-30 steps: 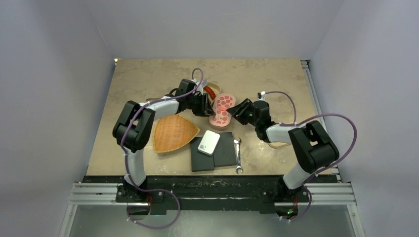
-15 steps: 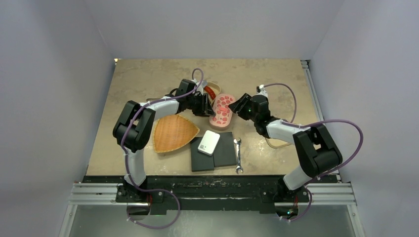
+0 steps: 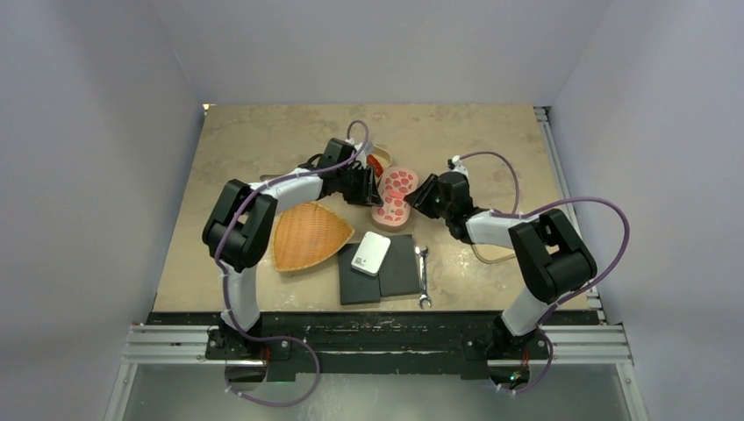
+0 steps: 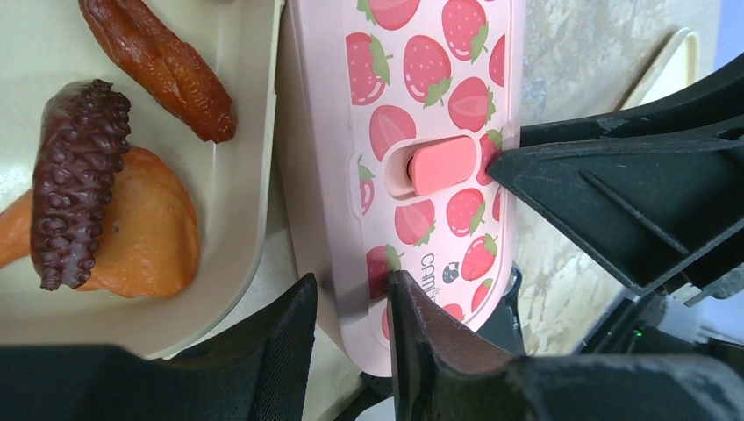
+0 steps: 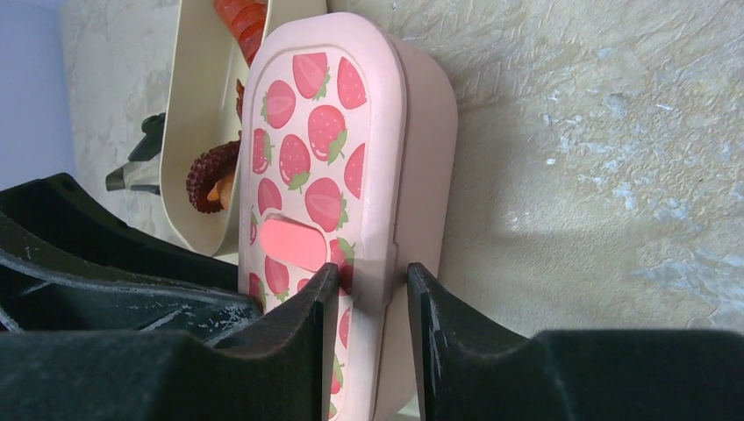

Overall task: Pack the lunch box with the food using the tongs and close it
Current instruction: Close the box lid on the packing box.

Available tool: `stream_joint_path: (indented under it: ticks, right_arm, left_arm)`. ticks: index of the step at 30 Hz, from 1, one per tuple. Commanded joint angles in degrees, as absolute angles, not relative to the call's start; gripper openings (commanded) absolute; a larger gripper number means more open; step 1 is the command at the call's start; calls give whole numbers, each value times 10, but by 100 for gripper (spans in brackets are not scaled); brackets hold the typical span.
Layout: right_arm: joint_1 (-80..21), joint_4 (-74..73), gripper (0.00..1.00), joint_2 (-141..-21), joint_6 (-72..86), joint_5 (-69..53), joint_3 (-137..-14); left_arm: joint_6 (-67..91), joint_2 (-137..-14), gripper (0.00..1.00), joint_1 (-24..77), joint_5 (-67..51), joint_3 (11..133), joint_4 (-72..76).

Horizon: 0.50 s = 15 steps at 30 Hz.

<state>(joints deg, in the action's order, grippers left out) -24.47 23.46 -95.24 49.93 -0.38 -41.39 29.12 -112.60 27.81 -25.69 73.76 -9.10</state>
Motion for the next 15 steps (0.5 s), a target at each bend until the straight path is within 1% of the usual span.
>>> stream_joint_path:
  ticks: [1, 10, 15]
  right_arm:
    - [-252, 207, 34, -969, 498, 12, -397]
    - [-254, 210, 29, -988, 510, 14, -366]
    - [-263, 202, 29, -995, 510, 26, -361]
  left_arm:
    - [232, -1143, 34, 295, -168, 758, -165]
    - [217, -1169, 35, 305, -155, 779, -201]
    - [199, -1191, 36, 308, -146, 801, -240]
